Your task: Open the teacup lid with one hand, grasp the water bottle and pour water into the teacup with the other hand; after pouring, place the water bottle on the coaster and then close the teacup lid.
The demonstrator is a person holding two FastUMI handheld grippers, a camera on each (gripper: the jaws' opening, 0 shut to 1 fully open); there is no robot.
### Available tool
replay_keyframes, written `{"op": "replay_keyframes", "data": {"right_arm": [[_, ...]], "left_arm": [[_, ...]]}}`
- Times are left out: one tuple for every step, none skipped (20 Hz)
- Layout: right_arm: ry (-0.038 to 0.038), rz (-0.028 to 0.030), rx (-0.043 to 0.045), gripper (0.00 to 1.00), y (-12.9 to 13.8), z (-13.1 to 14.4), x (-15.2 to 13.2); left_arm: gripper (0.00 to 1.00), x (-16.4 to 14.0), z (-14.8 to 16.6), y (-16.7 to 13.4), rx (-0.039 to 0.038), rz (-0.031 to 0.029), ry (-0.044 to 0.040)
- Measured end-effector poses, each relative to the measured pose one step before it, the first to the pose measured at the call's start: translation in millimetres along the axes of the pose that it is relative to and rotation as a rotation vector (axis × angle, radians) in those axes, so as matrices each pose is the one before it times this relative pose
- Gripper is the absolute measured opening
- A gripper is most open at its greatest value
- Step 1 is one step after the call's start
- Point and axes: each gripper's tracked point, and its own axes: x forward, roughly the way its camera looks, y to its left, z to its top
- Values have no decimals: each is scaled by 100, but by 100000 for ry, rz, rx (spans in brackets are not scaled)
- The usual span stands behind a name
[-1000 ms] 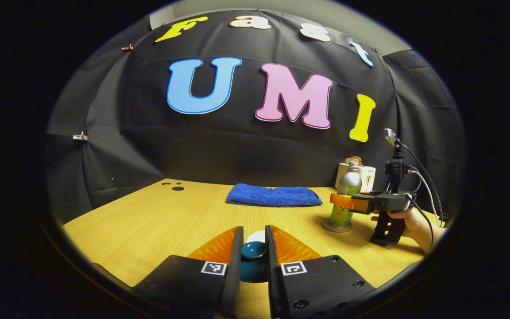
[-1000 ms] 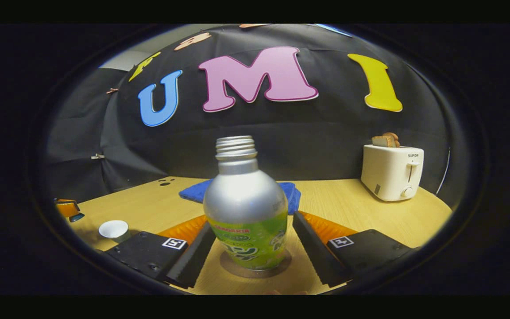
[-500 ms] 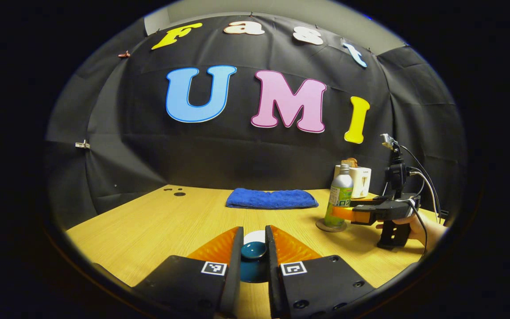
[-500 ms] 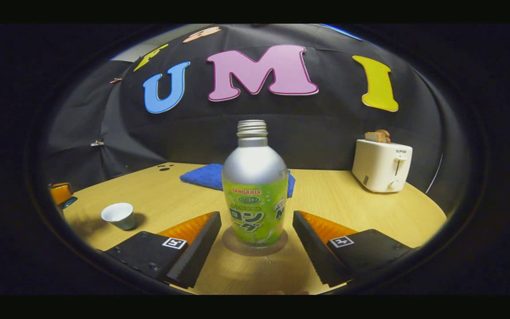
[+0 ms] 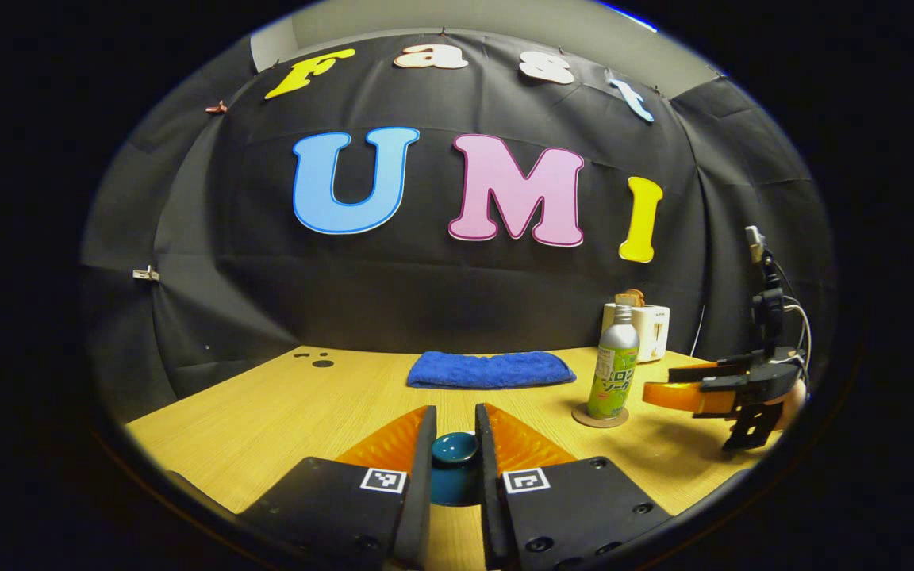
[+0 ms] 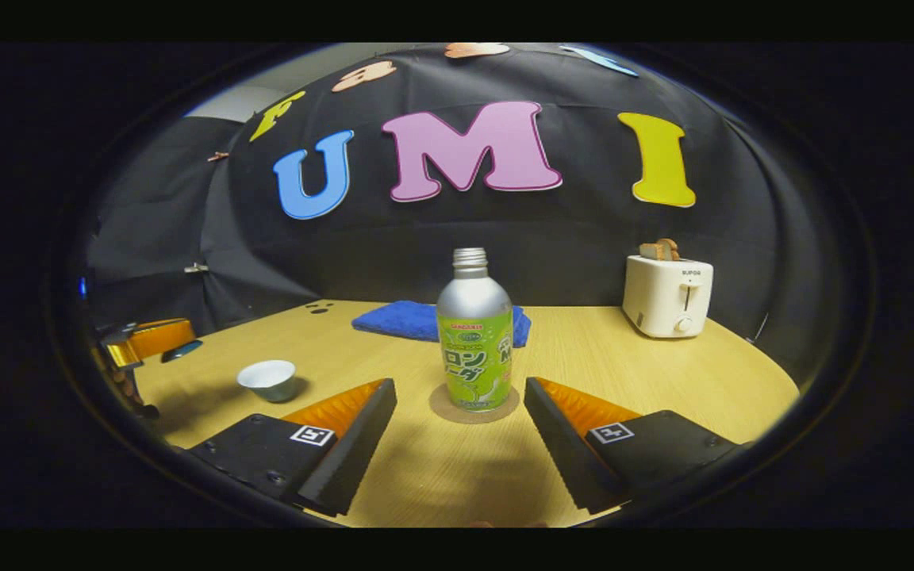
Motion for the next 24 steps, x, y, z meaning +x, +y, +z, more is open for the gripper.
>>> {"op": "replay_keyframes", "data": {"right_arm": [[-1352,12,447,100,26,304,-769],[-1363,-100,-70,100,79,253,-756],[-1088,-160,-529,100,23,141,-618],[-626,-441,-591,100,7,124,-660],[-361,-340,-597,100,-4,1,-503],[-491,-153,-478,100,52,73,-573],[-484,-184,-423,100,85,136,-575],[-762,-413,-296,100,-25,182,-494],[-872,-232,-237,100,100,190,-480],[-553,217,-266,100,131,151,-288],[-371,178,-349,100,147,121,-256],[-465,-83,-366,100,-38,200,-251],[-635,-49,-269,100,91,138,-256],[-539,14,-220,100,57,185,-178],[-625,156,-120,100,-147,242,-519],[-268,209,-55,100,99,81,-146],[133,403,23,100,122,-88,59],[471,388,147,100,193,-264,-30],[686,344,140,100,41,-288,35],[771,248,149,100,14,-398,90],[605,196,406,100,111,-357,-63],[159,24,546,100,13,-258,40],[617,-316,618,100,-69,-229,252],[1594,83,548,100,-41,-398,196]], "left_arm": [[30,496,-17,-36,12,-197,-132],[32,443,27,-60,-259,-287,-581],[30,531,-4,-203,-583,-729,-566],[30,594,-246,-33,-1233,-294,243],[30,592,-385,-121,-1158,-683,847],[32,515,-271,-85,-870,-344,458],[30,599,-108,49,-223,-223,330],[30,492,-105,-39,292,-129,-13],[30,426,-71,137,414,165,-42],[30,568,-282,16,405,-153,826],[30,459,-290,-113,450,-409,967],[30,389,-416,-26,300,-214,1406],[30,273,-324,-123,358,-378,1234],[30,453,-409,-191,557,-487,1382],[30,266,-422,-148,830,-285,1829],[31,278,-277,-156,1617,-227,1180],[31,270,-233,-27,1735,488,691],[31,238,-352,-12,1302,334,990],[31,170,-394,-120,-47,-393,1474],[31,232,-336,-301,-922,-1046,570],[31,325,-228,-177,-586,-658,931],[31,172,-261,22,512,108,925],[31,230,-146,42,878,169,596],[31,142,-294,-107,911,4,553]]}}
